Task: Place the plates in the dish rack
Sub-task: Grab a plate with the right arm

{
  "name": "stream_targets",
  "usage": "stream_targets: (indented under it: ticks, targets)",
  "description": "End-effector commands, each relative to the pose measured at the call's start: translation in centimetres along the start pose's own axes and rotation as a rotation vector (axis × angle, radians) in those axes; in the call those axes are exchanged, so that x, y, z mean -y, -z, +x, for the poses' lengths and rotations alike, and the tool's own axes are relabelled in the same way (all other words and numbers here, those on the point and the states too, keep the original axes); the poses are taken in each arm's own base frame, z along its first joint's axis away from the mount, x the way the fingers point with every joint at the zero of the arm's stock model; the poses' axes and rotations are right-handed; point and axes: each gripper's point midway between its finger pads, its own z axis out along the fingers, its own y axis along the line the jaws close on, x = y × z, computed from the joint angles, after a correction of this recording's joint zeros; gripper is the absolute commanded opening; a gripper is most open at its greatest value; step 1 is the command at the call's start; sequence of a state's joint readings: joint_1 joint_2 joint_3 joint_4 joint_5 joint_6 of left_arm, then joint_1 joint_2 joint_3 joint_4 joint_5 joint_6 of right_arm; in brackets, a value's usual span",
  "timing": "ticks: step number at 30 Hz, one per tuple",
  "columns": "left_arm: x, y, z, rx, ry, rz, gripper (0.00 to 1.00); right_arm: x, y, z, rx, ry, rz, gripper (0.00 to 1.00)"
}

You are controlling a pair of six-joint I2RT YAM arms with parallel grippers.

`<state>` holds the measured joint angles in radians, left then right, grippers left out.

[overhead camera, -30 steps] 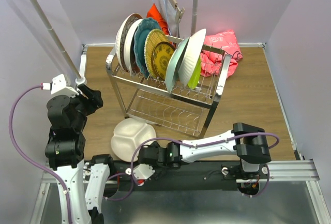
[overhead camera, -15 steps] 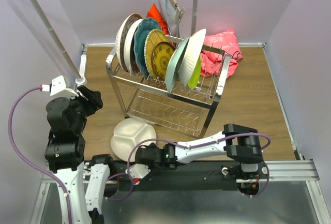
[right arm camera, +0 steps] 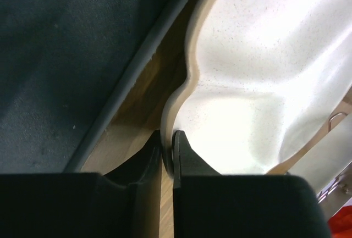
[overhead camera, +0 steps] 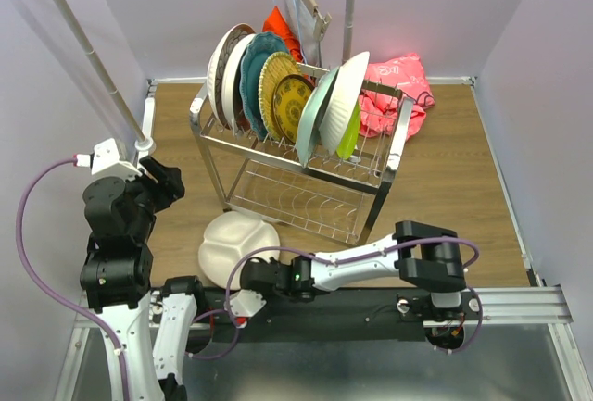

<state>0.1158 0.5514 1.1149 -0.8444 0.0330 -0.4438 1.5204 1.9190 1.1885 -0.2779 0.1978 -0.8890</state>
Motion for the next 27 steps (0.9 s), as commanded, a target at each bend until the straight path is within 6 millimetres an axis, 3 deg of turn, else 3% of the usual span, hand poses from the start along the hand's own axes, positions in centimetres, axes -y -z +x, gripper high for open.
stream_targets:
  ticks: [1,7,15,19,23,27]
  targets:
    - [-0.5,0.9,0.0,0.008,-0.021,-0.02,0.69,-1.8,0.1,0.3,0.01,-0.036,-0.061,0.1]
    - [-0.4,0.9,0.0,0.007,-0.028,-0.017,0.69,-1.9,2.6,-0.1,0.062,-0.065,-0.069,0.01]
    - [-0.4,0.7,0.0,0.004,-0.032,-0.018,0.7,-3.2,6.6,-0.8,0.123,-0.078,-0.158,0.01]
    - [-0.5,0.6,0.0,0.002,-0.038,-0.021,0.69,-2.9,9.3,-2.6,0.201,-0.078,-0.171,0.01]
    - [-0.4,0.4,-0.3,0.001,-0.039,-0.023,0.69,-1.3,12.7,-5.0,0.302,-0.098,-0.163,0.01]
    - [-0.1,0.2,-0.7,0.003,-0.039,-0.015,0.69,-0.9,15.4,-6.2,0.383,-0.115,-0.174,0.01]
